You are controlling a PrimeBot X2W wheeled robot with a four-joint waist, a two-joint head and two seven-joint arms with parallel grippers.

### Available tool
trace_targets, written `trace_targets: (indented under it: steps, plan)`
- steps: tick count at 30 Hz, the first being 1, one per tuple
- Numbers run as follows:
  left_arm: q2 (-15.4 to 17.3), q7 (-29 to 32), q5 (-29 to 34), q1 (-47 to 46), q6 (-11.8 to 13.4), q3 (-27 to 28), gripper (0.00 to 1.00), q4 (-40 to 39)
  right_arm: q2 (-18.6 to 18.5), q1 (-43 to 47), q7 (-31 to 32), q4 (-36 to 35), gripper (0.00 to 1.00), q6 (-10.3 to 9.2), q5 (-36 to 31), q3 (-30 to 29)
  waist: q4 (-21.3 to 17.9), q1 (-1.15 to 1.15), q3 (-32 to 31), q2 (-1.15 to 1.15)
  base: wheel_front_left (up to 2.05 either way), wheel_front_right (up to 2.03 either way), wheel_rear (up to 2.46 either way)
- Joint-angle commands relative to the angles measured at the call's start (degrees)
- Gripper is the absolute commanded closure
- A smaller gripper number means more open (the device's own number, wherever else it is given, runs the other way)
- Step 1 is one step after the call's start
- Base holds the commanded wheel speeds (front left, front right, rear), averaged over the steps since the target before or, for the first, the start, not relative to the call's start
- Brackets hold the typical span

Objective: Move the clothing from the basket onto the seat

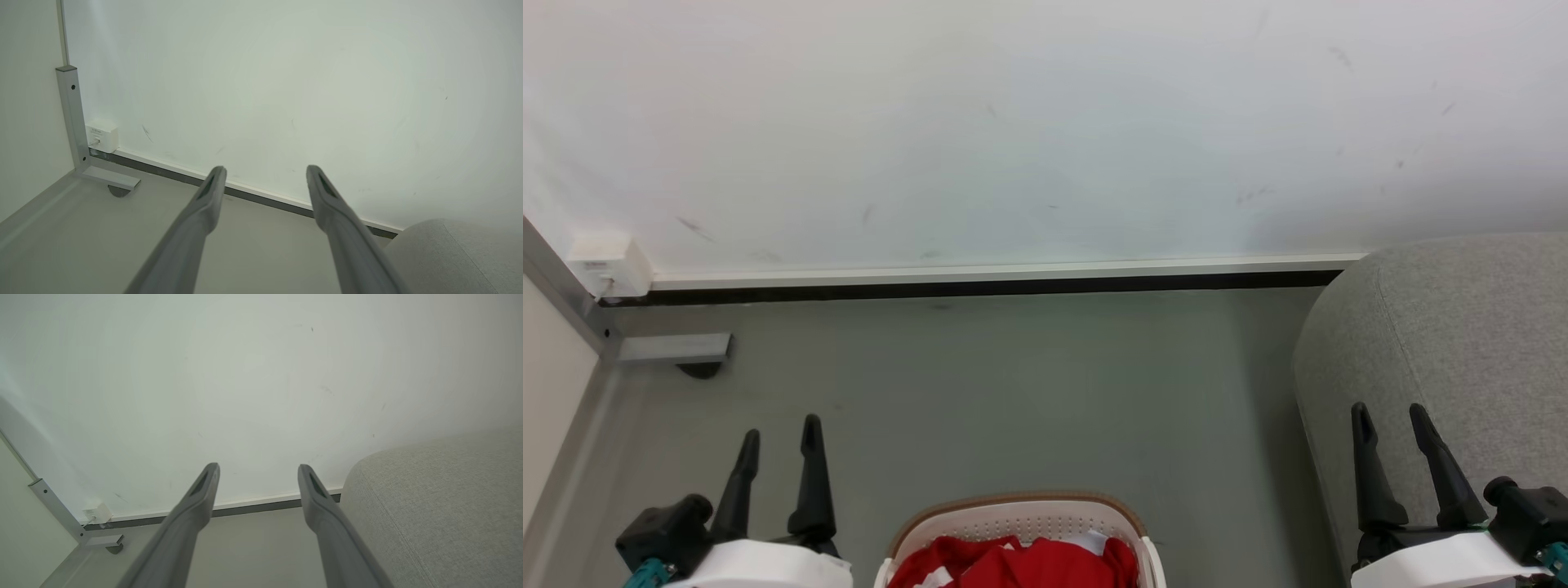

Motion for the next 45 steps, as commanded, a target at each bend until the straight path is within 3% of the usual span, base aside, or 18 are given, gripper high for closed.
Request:
trace_targets:
  steps: [1, 45]
  plan:
    - [0.6, -0.8, 1.8, 0.3, 0.2, 0.1, 0.00, -0.7, -0.6, -0.8, -0.6, -0.7, 0.00, -0.08, -1.9, 0.1, -0.1, 0.00, 0.0, 0.00, 0.00, 0.00, 0.00]
    - [-0.3, -5.4, 20.4, 2.2, 2.3, -0.1, 0.00, -2.6, -0.6, -0.8, -5.3, -1.7, 0.00, -0.12, -18.9, 3.3, -1.4, 0.00, 0.4, 0.00, 0.00, 0.00, 0.00]
